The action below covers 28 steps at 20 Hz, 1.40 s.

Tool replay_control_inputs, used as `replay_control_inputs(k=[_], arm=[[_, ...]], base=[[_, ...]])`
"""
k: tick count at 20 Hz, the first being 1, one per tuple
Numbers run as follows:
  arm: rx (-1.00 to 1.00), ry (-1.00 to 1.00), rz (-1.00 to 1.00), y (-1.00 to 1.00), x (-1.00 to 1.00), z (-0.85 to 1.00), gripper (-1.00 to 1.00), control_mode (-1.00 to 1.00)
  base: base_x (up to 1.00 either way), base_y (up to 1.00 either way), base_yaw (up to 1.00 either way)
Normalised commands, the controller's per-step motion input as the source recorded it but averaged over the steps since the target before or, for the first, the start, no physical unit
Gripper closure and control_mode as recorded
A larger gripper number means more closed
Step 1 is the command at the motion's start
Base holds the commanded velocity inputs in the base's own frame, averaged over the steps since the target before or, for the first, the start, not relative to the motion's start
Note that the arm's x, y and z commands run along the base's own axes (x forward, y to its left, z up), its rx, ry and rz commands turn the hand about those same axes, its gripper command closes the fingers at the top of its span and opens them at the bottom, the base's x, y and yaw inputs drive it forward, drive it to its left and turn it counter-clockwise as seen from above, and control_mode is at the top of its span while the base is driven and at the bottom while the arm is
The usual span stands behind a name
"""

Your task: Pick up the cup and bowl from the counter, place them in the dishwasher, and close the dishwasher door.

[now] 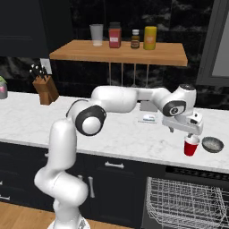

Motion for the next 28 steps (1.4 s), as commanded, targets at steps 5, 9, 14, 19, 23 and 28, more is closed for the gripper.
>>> replay_control_inputs(k=[5,9,14,19,23,28], arm=[[0.0,0.0,0.13,-0.27,0.37,-0.11,-1.0,-1.0],[0.0,0.0,0.13,-0.25,0.35,-0.23,-1.0,-1.0],[0.0,0.04,0.09,-0.14,0.3,-0.27,-1.0,-1.0],[-0.02,0.08,0.01,-0.01,0.13,-0.23,-1.0,-1.0],[-0.02,0.12,0.0,-0.01,0.02,-0.2,-1.0,-1.0],[0.0,0.1,0.0,-0.02,0.0,-0.25,-1.0,-1.0]], base=[[0.0,0.0,0.0],[0.0,0.0,0.0],[0.0,0.0,0.0],[0.0,0.0,0.0],[0.0,0.0,0.0],[0.0,0.0,0.0]])
